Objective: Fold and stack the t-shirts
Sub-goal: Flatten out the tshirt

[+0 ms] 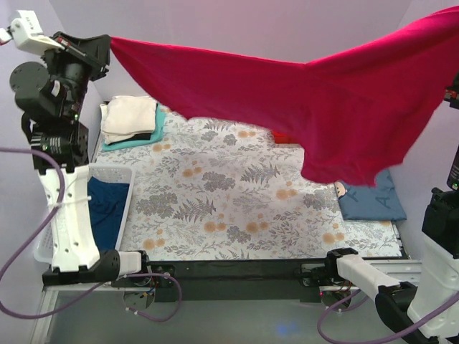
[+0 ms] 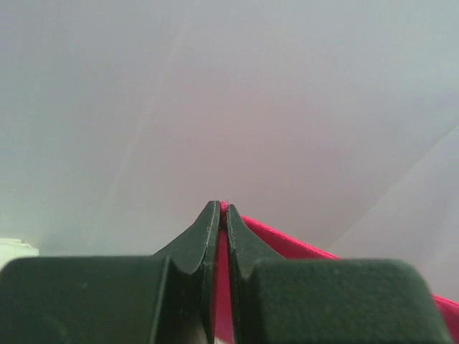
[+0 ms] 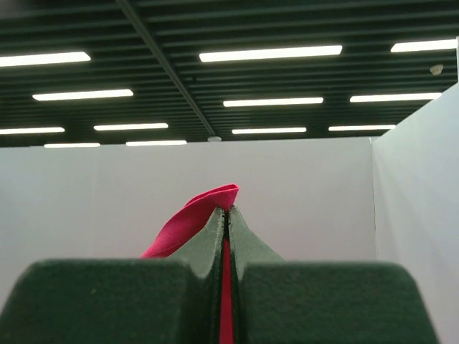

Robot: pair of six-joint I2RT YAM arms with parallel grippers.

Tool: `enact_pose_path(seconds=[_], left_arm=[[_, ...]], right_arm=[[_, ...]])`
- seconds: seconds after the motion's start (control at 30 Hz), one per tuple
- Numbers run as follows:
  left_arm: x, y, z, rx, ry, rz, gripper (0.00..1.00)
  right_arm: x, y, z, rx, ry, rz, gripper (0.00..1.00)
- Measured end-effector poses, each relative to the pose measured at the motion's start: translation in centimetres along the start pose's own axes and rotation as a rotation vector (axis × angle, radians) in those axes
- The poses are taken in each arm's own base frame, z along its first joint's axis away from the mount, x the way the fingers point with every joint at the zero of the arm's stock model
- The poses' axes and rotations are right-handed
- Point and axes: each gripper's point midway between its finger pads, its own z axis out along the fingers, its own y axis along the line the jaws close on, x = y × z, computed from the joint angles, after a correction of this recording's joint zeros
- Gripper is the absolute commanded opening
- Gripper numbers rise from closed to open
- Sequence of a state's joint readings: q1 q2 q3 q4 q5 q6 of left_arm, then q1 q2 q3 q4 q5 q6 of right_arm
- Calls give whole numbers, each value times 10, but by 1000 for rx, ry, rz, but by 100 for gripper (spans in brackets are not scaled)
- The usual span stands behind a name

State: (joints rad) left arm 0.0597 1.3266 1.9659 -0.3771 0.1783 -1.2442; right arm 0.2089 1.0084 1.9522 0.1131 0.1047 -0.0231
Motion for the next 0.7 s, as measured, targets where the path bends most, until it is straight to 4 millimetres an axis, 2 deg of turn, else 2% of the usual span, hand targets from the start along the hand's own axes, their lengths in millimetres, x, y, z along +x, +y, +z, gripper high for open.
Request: enact_pose_path(seconds=[0.07, 0.13, 0.23, 0.3, 0.4, 0.43, 0.5, 0.53, 0.6, 0.7], left_arm=[[-17, -12, -19, 8, -44, 20, 0], [-30, -19, -31, 9, -80, 36, 0], [-40, -21, -34, 3, -112, 50, 0], [-37, -15, -27, -10, -111, 54, 0], [-18, 5, 0, -42, -71, 48, 0], [-3, 19, 17, -64, -40, 42, 0], [19, 39, 38, -93, 4, 34, 0], [36, 54, 52, -116, 37, 27, 0], [76, 88, 79, -171, 116, 12, 0], [132, 133, 105, -244, 218, -12, 0]], right_arm=[[-10, 1, -2, -9, -26, 1, 1], [-8, 3, -1, -18, -26, 1, 1], [15, 6, 7, -28, 9, 0, 1], [38, 6, 16, -28, 41, -1, 1], [94, 6, 32, -16, 126, -7, 1], [117, 5, 37, -9, 162, -10, 1], [164, 3, 42, 8, 238, -16, 1], [186, 1, 44, 19, 272, -20, 1], [244, -1, 46, 38, 364, -28, 1], [325, -3, 44, 54, 490, -39, 1]])
